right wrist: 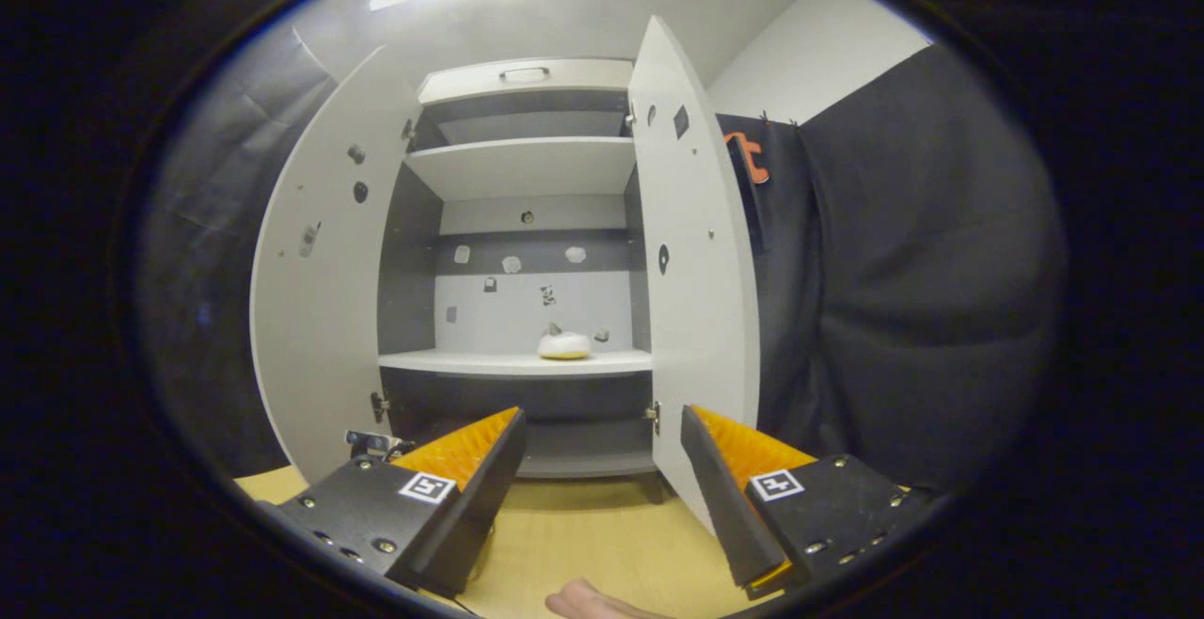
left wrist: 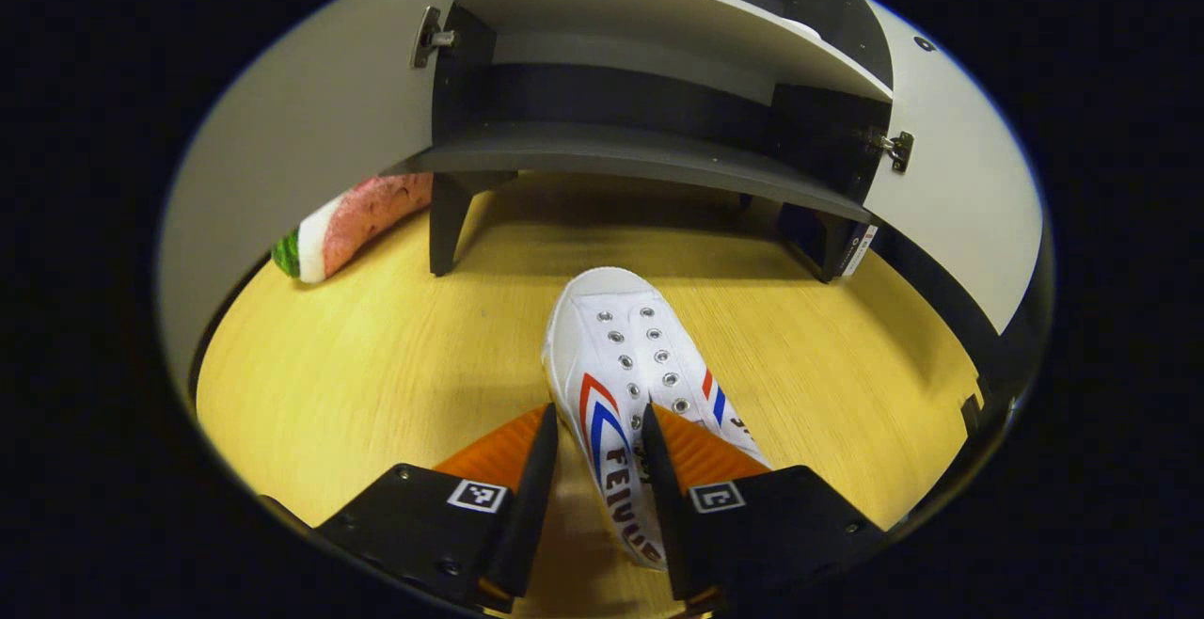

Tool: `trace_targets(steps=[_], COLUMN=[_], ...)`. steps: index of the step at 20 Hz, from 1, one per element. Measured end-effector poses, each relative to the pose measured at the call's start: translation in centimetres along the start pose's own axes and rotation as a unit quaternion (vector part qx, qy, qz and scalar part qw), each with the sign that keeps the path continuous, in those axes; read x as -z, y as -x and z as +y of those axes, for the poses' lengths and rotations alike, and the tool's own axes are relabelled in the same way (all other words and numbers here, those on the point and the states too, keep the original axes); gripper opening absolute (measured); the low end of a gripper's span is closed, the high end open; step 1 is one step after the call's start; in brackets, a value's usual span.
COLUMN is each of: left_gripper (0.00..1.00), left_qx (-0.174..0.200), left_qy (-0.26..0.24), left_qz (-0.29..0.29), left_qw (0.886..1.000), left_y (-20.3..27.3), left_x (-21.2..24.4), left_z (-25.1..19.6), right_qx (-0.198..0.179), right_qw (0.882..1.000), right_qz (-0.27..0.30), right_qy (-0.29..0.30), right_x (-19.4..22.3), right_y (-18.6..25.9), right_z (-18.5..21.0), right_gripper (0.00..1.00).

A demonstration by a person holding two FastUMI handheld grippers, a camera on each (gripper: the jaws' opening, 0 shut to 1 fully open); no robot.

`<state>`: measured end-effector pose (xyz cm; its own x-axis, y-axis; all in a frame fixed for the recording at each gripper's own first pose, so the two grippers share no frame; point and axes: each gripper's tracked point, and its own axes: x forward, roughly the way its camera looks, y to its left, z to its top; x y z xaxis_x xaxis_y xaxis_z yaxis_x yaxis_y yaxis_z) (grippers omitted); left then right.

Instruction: Grab one shoe with the right hand and put it into the shoe cabinet, grab the other shoe with the left hand and put it into the shoe cabinet; then close the right door with the right hand and the left door with the left hand.

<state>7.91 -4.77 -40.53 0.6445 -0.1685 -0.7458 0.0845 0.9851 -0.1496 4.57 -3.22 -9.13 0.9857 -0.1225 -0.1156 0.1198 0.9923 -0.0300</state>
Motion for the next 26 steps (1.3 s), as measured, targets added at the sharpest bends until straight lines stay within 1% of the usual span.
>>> trace_targets(steps=[1, 2, 3, 4, 5, 6, 7, 10, 14, 17, 20, 23, 26], left_gripper=[0.48, 0.45, 0.31, 0.28, 0.12, 0.06, 0.02, 0.02, 0.01, 0.01, 0.01, 0.01, 0.01], left_qx=[-0.003, -0.006, -0.008, -0.013, -0.021, -0.021, -0.022, -0.02, -0.015, 0.0, 0.004, 0.006, 0.002], left_qy=[-0.002, -0.002, 0.002, 0.002, 0.003, -0.001, -0.004, -0.018, -0.024, -0.022, -0.027, -0.03, -0.03], left_qz=[-0.005, -0.004, -0.007, -0.008, -0.002, -0.006, -0.008, -0.024, -0.075, -0.11, -0.149, -0.182, -0.203], left_qw=[1.0, 1.0, 1.0, 1.0, 1.0, 1.0, 1.0, 0.999, 0.997, 0.994, 0.988, 0.983, 0.979], left_y=[0.0, 0.1, 0.2, 0.3, 0.2, 0.5, 0.7, 3.1, 8.2, 12.2, 15.8, 18.1, 19.2], left_x=[-0.4, -0.2, -0.5, -0.6, -0.3, -0.7, -0.9, -1.6, -5.7, -10.1, -15.0, -19.7, -24.5], left_z=[0.2, 0.5, 0.7, 0.7, 1.0, 0.8, 0.7, -0.1, -1.5, -3.3, -4.4, -5.0, -5.0], right_qx=[0.0, 0.0, 0.001, 0.001, 0.002, 0.004, 0.006, 0.013, 0.018, 0.018, 0.018, 0.01, 0.006], right_qw=[1.0, 1.0, 1.0, 1.0, 1.0, 1.0, 1.0, 1.0, 1.0, 1.0, 1.0, 1.0, 1.0], right_qz=[0.001, 0.003, 0.007, 0.009, 0.01, 0.012, 0.013, 0.011, 0.008, 0.0, -0.006, -0.011, -0.022], right_qy=[-0.002, -0.003, -0.002, 0.0, 0.003, 0.005, 0.008, 0.014, 0.017, 0.01, 0.005, 0.001, 0.005], right_x=[0.2, 0.4, 0.9, 1.2, 1.4, 1.6, 1.8, 1.8, 1.5, 0.8, 0.2, -0.4, -1.2], right_y=[0.0, 0.1, 0.2, 0.2, 0.3, 0.4, 0.4, 0.6, 0.9, 1.3, 1.8, 2.4, 3.0], right_z=[-0.1, -0.2, -0.2, -0.3, -0.4, -0.6, -0.8, -1.2, -1.9, -2.4, -2.9, -2.9, -3.1], right_gripper=[0.98, 0.98, 0.98, 0.98, 0.98, 0.98, 0.98, 0.98, 0.98, 0.98, 0.98, 0.98, 0.98])
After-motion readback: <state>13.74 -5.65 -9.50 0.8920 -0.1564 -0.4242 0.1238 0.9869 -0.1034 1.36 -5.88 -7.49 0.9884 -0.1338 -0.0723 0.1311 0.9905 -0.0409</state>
